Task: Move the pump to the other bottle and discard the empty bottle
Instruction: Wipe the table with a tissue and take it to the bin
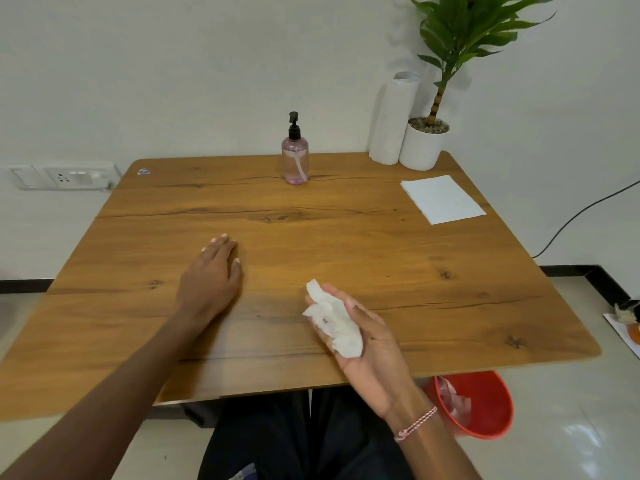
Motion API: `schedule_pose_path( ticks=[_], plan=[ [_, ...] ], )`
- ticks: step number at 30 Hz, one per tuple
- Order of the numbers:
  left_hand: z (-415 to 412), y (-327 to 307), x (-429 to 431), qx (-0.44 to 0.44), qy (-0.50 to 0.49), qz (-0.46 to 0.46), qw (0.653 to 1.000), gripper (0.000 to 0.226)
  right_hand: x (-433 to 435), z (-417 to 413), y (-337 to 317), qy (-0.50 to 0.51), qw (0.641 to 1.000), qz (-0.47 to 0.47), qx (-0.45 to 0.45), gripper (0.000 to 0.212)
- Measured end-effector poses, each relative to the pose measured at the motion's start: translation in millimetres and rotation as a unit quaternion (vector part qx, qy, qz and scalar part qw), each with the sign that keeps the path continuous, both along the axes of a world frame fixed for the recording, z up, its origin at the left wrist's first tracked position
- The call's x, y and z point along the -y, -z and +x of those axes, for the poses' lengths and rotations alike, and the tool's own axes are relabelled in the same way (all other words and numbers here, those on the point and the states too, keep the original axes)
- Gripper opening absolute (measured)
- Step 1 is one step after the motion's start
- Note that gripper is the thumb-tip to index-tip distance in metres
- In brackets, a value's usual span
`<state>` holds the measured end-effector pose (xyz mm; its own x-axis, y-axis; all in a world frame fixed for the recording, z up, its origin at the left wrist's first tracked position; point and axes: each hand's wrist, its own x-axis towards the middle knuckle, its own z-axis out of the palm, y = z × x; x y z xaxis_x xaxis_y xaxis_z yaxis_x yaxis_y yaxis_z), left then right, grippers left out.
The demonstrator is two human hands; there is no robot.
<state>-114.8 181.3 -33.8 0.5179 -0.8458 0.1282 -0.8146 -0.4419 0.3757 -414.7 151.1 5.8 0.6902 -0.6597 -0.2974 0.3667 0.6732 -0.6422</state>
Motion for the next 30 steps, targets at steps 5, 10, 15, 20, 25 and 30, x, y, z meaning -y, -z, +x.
schedule_pose_path(
  ticks=[5,10,15,20,25,30],
  plan=[
    [-12.8,3.3,4.5,-0.032,0.001,-0.002,0.999,0.058,13.1,-21.3,-14.5,0.074,0.997,-0.008,-0.019,0.041],
    [-63.4,0.0,26.3,-0.058,0.079,-0.041,0.994,0.05,28.7,-75.9,-29.3,0.163,0.978,-0.077,-0.103,0.04],
    [-154.3,-20.3,77.8,-0.055,0.236,-0.064,0.968,0.043,39.7,-172.7,-29.6,0.342,0.908,-0.125,-0.207,0.014],
    [-250.7,-21.5,122.9,-0.013,0.431,-0.023,0.902,0.048,50.6,-265.4,27.4,0.483,0.813,-0.069,-0.317,0.022],
    [-308.8,-1.3,147.6,0.069,0.579,0.005,0.812,0.053,73.4,-309.0,153.9,0.425,0.788,0.036,-0.445,0.023],
    [-315.8,2.4,149.0,0.05,0.584,-0.006,0.81,0.049,95.5,-317.7,258.7,0.394,0.739,0.087,-0.54,0.018]
  ],
)
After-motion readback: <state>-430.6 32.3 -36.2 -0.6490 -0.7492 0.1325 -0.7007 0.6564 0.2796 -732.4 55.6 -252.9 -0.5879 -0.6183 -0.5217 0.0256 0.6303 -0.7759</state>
